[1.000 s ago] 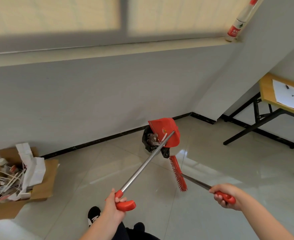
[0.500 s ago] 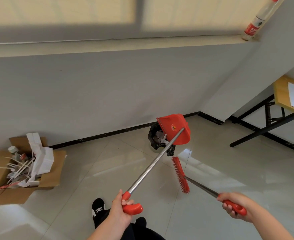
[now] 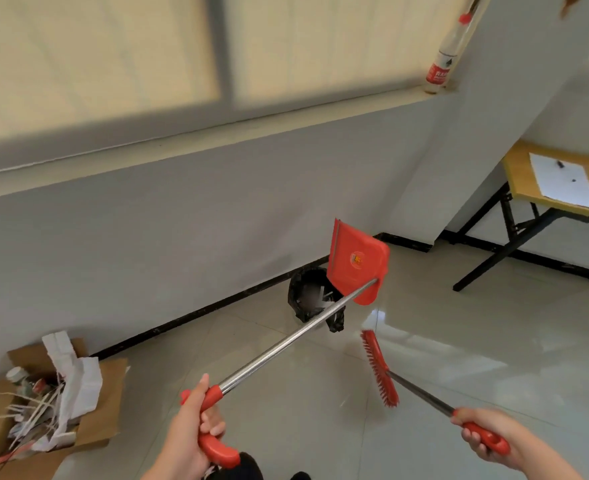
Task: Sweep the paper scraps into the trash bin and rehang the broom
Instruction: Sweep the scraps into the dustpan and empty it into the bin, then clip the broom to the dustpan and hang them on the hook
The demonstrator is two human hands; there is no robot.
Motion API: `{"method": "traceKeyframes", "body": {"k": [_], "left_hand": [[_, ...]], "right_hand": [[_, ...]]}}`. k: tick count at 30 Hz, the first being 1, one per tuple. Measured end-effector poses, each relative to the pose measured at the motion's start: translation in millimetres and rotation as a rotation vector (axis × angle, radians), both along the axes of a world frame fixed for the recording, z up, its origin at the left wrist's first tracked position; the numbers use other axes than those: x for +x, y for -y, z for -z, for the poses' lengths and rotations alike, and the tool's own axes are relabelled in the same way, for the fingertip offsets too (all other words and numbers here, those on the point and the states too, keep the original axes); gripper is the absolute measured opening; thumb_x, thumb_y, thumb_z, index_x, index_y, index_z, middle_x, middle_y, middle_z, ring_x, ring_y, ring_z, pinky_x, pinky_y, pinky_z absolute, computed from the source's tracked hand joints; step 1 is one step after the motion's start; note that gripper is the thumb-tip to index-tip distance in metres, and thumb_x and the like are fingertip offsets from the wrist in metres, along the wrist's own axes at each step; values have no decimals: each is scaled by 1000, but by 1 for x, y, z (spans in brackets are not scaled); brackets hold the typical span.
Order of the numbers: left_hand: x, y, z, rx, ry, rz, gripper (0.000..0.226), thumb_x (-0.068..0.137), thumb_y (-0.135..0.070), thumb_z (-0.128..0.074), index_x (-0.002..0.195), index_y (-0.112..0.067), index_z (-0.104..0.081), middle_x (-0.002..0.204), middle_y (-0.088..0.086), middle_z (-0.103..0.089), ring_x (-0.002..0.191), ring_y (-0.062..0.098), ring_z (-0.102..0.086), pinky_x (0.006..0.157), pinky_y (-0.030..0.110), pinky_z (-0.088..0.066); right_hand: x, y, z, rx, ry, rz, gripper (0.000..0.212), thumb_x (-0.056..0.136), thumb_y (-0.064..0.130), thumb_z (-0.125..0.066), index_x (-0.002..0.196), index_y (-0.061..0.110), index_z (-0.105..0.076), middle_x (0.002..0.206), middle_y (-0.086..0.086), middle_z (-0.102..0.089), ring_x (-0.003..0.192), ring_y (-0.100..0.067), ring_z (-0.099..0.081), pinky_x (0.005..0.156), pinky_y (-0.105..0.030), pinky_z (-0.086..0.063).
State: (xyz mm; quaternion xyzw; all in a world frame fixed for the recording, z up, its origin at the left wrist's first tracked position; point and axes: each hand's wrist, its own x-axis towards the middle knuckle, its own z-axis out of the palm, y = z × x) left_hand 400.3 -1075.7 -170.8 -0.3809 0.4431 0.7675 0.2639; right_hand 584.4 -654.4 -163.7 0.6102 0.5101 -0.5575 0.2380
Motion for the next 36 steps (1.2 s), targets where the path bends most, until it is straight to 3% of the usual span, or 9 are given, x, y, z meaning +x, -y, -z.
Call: {"method": "traceKeyframes", "body": {"k": [6, 11, 15, 18, 21, 24, 29, 34, 36], "left_hand": [[-63, -43, -65, -391, -408, 398, 29, 83, -28, -77, 89, -1, -66, 43, 1, -33, 29, 12, -26, 38, 17, -28], [-91, -109, -110, -589, -704, 762, 39, 78, -30, -82, 72, 5, -65, 47, 3, -31, 35, 14, -25, 42, 17, -23], [-85, -183, -124, -702, -1036, 1053, 21, 79, -41, -80, 70, -22, -78, 47, -9, -45, 44, 10, -36, 52, 25, -31], [-83, -232, -109, -858, -1273, 1254, 40, 77, -65, -69, 75, -26, -73, 55, -4, -57, 52, 9, -46, 56, 28, -36], [-85, -281, -97, -1001, -1462, 1440, 39, 78, -73, -58, 81, -35, -69, 62, -8, -62, 62, 6, -57, 55, 22, -40], [-90, -331, -87, -1030, -1551, 1603, 33, 85, -68, -56, 71, -38, -57, 62, -8, -57, 60, 5, -51, 51, 18, -31], [-119, -412, -48, -990, -1706, 1771, 76, 69, -80, -21, 90, -21, -64, 69, -8, -57, 65, 9, -52, 51, 20, -29], [-177, -495, -22, -1046, -1670, 1815, 52, 84, -68, -47, 97, -22, -67, 86, -8, -71, 83, 12, -66, 63, 28, -47], [-195, -525, -14, -1047, -1676, 1824, 51, 84, -68, -49, 95, -22, -67, 86, -7, -72, 82, 13, -67, 61, 28, -45]], "right_hand": [[37, -38, -13, -46, -52, 157, 16, 89, 2, -56, 75, 6, -49, 44, -9, -43, 24, -12, -36, 28, -12, -27], [67, -64, -17, -62, -108, 312, 19, 90, 1, -52, 73, 5, -46, 40, -7, -43, 21, -11, -38, 26, -11, -27], [80, -69, -14, -44, -176, 459, 19, 91, 2, -50, 73, 6, -44, 38, -6, -44, 21, -11, -38, 25, -11, -29], [82, -79, -15, 20, -145, 505, 19, 90, 1, -50, 73, 7, -44, 37, -6, -44, 21, -11, -38, 26, -11, -28], [66, -101, -21, 64, -112, 495, 20, 89, -2, -49, 71, 6, -46, 34, -6, -45, 20, -10, -40, 27, -10, -29], [36, -129, -32, 83, -102, 485, 20, 90, -3, -45, 72, 7, -44, 31, -5, -44, 19, -9, -41, 27, -9, -30], [-10, -185, -41, 83, -65, 468, 21, 92, -2, -44, 73, 8, -44, 30, -3, -44, 19, -8, -42, 27, -8, -29], [-65, -242, -48, 80, 0, 396, 16, 88, -2, -51, 75, 8, -47, 33, -3, -45, 22, -10, -44, 31, -10, -32], [-87, -269, -50, 83, -7, 380, 18, 88, -1, -50, 74, 9, -45, 34, -3, -46, 23, -9, -44, 31, -10, -31]]}}
